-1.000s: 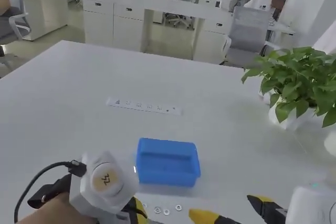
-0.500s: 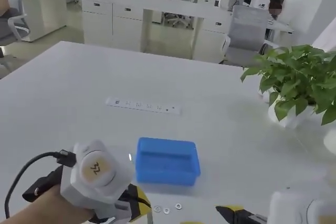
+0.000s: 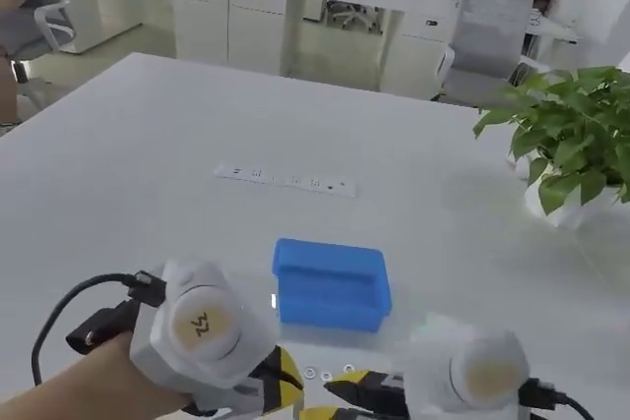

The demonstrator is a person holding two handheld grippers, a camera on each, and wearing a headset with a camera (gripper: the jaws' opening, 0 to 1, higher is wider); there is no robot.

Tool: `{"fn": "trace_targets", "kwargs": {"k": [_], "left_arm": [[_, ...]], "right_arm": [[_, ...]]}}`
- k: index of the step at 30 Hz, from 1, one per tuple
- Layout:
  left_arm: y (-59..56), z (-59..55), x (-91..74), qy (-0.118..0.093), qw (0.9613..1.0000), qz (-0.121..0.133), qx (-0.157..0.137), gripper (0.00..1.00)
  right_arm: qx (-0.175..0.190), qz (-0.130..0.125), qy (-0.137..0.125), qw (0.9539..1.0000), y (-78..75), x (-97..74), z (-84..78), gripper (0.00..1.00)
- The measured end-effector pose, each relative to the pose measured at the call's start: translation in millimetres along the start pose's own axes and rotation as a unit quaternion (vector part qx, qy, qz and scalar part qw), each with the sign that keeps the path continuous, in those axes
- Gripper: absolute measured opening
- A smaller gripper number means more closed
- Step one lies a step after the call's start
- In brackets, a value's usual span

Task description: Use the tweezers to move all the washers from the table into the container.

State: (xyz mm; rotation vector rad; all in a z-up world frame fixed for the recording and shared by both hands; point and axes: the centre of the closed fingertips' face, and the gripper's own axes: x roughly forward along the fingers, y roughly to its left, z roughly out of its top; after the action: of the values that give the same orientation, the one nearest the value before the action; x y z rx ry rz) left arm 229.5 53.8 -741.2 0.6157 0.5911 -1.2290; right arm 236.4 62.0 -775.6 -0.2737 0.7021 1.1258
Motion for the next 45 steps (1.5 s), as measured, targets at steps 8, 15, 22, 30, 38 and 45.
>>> {"fn": "trace_targets", "kwargs": {"k": [8,15,22,30,38,45], "left_arm": [[-10.1,-1.0,1.7,-0.008,0.9999,-0.007,-0.003,0.0],[-13.6,-3.1,0.2,-0.013,0.9999,0.006,-0.007,0.0],[-19.6,-4.2,-2.1,-0.023,0.9995,0.008,-0.02,0.0],[-12.6,-4.5,-3.7,-0.057,0.9946,0.053,-0.069,0.0],[0.1,-21.2,-14.2,-0.102,0.9706,0.121,-0.181,0.21],[26.9,-54.2,-50.1,-0.125,0.9272,0.257,-0.243,0.42]], "right_arm": [[-0.06,0.026,0.053,0.9964,2.9,23.1,-25.1,0.12],[-0.049,0.038,0.056,0.9965,10.0,25.4,-27.2,0.08],[-0.073,0.033,0.059,0.995,14.2,27.5,-24.4,0.09],[-0.062,0.029,0.044,0.9967,12.0,28.7,-22.1,0.07],[-0.03,0.018,0.041,0.9986,-1.5,28.0,-19.1,0.04],[-0.02,0.01,0.035,0.9991,-11.1,26.2,-9.7,0.04]]}}
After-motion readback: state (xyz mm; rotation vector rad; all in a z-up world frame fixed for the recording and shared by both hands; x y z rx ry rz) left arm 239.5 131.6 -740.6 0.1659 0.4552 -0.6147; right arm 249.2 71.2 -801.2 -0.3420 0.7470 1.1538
